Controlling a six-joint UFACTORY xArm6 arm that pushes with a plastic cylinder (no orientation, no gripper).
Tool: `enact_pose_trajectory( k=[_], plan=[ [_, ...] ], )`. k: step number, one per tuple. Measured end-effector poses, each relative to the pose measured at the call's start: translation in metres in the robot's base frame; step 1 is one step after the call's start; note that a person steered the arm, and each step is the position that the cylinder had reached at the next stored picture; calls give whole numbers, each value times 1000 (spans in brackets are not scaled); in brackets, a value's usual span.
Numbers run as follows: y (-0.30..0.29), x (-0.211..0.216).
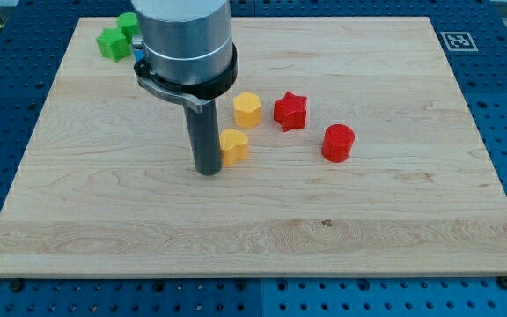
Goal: Push the yellow heart into the yellow hexagon
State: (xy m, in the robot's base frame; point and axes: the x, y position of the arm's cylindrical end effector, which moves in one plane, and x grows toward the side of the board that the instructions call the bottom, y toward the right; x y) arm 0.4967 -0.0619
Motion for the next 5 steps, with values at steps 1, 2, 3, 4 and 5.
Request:
enact_pose_trajectory(
  k=[1,2,3,4,5],
  plan=[
    [13,12],
    [47,13],
    [41,13],
    [27,10],
    [27,7]
  ],
)
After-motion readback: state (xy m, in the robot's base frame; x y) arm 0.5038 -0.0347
